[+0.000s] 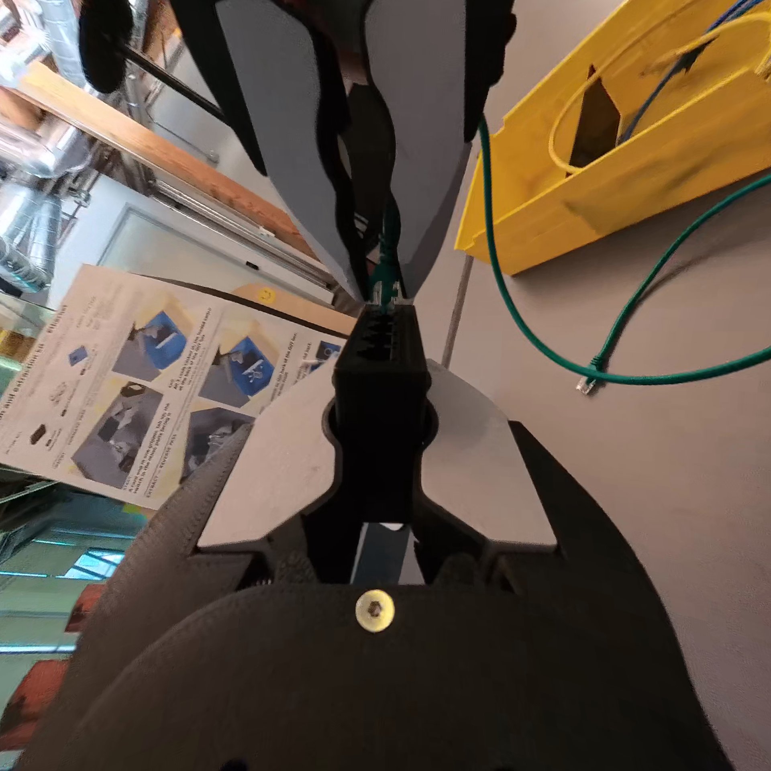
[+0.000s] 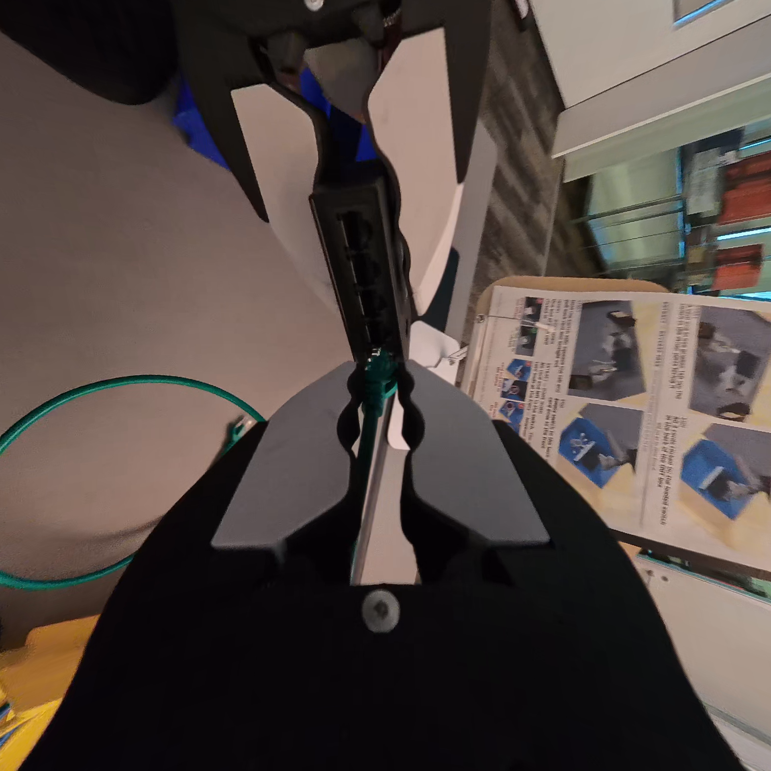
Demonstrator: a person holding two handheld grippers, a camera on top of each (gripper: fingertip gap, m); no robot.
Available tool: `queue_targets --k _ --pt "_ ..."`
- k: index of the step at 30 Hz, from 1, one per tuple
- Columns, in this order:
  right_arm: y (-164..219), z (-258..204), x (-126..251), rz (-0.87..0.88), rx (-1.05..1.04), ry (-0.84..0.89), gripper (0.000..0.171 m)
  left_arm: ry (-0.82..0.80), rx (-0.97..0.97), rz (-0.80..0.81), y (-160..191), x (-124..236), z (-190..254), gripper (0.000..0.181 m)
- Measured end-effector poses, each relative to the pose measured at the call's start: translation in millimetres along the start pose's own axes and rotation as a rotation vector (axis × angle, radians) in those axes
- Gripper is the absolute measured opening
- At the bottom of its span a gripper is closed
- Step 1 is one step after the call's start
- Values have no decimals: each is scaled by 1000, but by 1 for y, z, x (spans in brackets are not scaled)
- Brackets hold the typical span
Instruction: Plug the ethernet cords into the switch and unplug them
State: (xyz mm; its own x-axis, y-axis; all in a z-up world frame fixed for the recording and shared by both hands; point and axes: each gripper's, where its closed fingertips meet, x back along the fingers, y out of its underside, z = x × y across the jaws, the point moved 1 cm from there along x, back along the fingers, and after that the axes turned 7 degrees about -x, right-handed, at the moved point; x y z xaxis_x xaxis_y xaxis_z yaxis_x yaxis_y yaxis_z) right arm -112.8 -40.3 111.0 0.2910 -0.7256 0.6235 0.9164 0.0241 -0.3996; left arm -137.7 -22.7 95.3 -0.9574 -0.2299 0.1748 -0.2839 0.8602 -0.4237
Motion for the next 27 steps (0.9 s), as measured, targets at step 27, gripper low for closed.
queue_targets --k 27 --pt "14 -27 5 -183 82 -307 16 155 -17 23 -8 -7 23 32"
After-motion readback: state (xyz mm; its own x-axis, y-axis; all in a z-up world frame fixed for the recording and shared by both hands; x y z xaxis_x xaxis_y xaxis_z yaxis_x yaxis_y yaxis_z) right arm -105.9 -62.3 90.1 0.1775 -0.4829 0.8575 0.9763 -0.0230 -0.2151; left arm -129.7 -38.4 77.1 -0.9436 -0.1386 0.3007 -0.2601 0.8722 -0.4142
